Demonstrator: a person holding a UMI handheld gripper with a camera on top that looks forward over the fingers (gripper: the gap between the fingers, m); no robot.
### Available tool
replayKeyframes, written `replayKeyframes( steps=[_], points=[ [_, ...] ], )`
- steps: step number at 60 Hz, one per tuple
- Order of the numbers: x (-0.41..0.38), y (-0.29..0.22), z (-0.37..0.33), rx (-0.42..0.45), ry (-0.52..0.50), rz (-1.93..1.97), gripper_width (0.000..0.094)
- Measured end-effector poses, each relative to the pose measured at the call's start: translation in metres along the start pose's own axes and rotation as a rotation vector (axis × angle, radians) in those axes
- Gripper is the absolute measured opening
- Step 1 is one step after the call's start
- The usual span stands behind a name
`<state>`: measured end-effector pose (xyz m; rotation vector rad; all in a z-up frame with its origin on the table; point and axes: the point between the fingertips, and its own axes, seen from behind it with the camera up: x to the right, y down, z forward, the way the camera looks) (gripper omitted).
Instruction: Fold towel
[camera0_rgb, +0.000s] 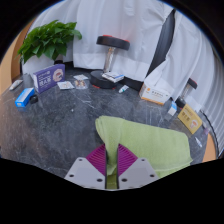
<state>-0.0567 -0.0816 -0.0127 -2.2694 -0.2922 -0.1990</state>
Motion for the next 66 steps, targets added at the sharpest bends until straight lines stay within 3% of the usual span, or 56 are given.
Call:
replayKeyframes(
  steps=[9, 19, 28, 33, 45, 49, 62, 66],
  points=[
    [-0.006, -0.007, -0.006, 0.011, -0.045, 0.003, 0.0056],
    [-0.046, -0.07, -0.07, 0.085, -0.311, 0.235, 0.0052],
    [-0.018, -0.124, -0.117, 0.146, -0.503, 0.489, 0.0053],
    [0.016, -0.118, -0.106, 0.13, -0.518, 0.556, 0.0053],
    [0.082, -0.061, -0.046, 0.034, -0.434, 0.607, 0.0103],
    [0.1, -0.046, -0.033, 0.022, -0.397, 0.584, 0.0178],
    [0.179, -0.006, -0.015, -0.006, -0.17, 0.409, 0.0712],
    [0.196, -0.008, -0.028, 0.014, -0.127, 0.354, 0.0819]
  ],
)
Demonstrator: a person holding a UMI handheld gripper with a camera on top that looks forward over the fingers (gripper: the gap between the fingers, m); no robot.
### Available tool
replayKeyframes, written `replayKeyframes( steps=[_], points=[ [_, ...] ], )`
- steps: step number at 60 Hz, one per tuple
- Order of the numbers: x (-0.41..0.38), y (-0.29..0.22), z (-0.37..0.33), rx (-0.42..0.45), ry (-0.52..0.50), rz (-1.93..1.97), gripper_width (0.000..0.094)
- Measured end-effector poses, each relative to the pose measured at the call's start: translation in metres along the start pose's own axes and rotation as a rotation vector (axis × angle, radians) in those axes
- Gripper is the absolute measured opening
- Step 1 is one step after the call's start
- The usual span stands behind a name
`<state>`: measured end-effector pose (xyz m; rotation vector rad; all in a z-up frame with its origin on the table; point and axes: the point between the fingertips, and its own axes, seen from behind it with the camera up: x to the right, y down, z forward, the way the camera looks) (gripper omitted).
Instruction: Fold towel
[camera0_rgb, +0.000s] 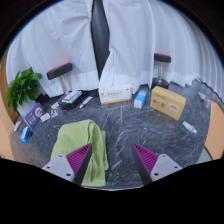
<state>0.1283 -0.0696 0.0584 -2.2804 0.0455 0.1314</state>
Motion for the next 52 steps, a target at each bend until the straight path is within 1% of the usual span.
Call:
replayKeyframes(
  steps=[3, 12, 20, 27, 35, 45, 52],
  points=[
    [0.002, -0.007, -0.018, 0.026, 0.019, -0.042, 0.0842],
    [-0.015, -0.016, -0.089, 0.073, 0.053, -0.147, 0.0847],
    [-0.047, -0.007, -0.161, 0.115, 0.063, -0.173, 0.0846],
    [-0.075, 0.013, -0.227, 0.149, 0.082, -0.175, 0.0839],
    [-0.104, 0.046, -0.289, 0.165, 0.106, -0.178, 0.0845],
    [-0.126, 0.083, -0.345, 0.158, 0.114, -0.179, 0.0849],
    [-0.13, 0.088, -0.37, 0.179, 0.137, -0.205, 0.0849]
  ],
)
